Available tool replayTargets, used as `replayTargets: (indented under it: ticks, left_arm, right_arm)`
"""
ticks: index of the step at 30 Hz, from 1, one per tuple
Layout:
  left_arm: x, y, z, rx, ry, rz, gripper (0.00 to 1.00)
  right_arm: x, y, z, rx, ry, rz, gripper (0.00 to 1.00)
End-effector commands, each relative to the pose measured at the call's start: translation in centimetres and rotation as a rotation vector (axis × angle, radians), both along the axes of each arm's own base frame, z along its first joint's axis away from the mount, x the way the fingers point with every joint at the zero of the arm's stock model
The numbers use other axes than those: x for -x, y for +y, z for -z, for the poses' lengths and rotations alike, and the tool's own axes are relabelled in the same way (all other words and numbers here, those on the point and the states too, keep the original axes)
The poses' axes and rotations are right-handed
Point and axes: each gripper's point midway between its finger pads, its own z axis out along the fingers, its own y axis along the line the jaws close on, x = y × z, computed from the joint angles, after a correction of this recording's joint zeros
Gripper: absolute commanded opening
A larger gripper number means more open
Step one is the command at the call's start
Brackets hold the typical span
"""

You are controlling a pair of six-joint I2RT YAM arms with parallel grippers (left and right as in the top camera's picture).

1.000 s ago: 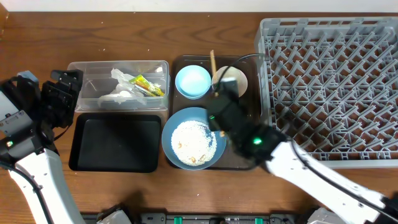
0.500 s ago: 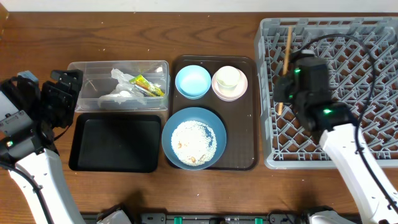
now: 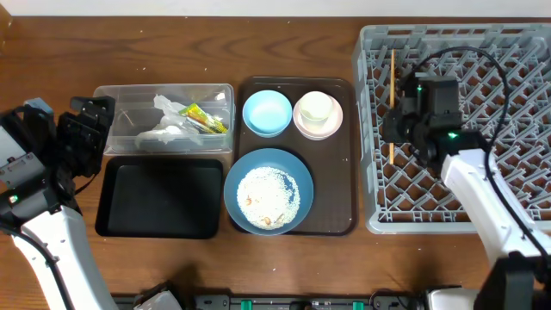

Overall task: Sort waste into correct bins and load items into the dishwasher rack
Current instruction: 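Carry the chopstick to the rack and release it upright, then move the right gripper to the white cup in the pink bowl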

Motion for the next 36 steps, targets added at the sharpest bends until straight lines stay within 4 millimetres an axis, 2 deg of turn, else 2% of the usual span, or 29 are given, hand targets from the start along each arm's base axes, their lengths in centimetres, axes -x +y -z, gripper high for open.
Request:
replayTargets:
  ticks: [1, 3, 4, 5, 9, 13, 16, 22, 24, 28, 32, 36]
  left_arm:
    - [0.0, 0.1, -0.4, 0.003, -0.009, 0.0, 0.91]
    - [0.0, 0.1, -0.4, 0.003, -0.009, 0.0, 0.91]
    - [0.0, 0.1, -0.4, 0.003, -0.009, 0.0, 0.91]
    - [0.0, 0.1, -0.4, 0.003, -0.009, 0.0, 0.91]
    - [0.0, 0.1, -0.4, 0.003, -0.008, 0.0, 0.91]
    - [0.0, 0.1, -0.4, 0.004, -0.008, 0.0, 0.91]
    - [0.0, 0.1, -0.4, 0.004, -0.008, 0.0, 0.91]
    - [0.0, 0.1, -0.4, 0.003, -0.008, 0.0, 0.91]
    - [0.0, 0.1, -0.4, 0.003, -0.008, 0.0, 0.91]
    - [0.0, 0.1, -0.4, 0.003, -0.008, 0.0, 0.91]
    - [0.0, 0.1, -0.4, 0.003, -0.008, 0.0, 0.91]
    - [0.0, 0.1, -0.4, 0.003, -0.008, 0.0, 0.91]
  right_arm:
    - [-0.4, -0.1, 1.3, 0.007, 0.02, -0.016, 0.01]
    - [-0.5, -0.1, 1.7, 0.008, 0.028, -0.016, 0.01]
    - [-0.4, -0.1, 1.8, 0.008, 0.031, -0.015, 0.08]
    - [-0.4, -0.1, 1.8, 0.007, 0.032, -0.013, 0.21]
    - [-0.4, -0.1, 1.8, 0.006, 0.032, -0.013, 0.33]
    - [-0.5, -0.1, 1.6, 0.006, 0.029, -0.013, 0.36]
    - [-0.7, 0.0, 0.5, 0.007, 0.033, -0.015, 0.36]
    - [-0.8, 1.2, -4.6, 0.012, 0.054, -0.048, 0.35]
    - [-0.6, 2.1, -6.7, 0.015, 0.055, -0.075, 0.35]
    - [0.4, 4.9, -9.4, 0.052, 0.045, -0.195, 0.34]
    - [1.7, 7.5, -10.5, 0.1, 0.044, -0.268, 0.35]
    - [2.5, 9.6, -10.4, 0.171, 0.029, -0.324, 0.36]
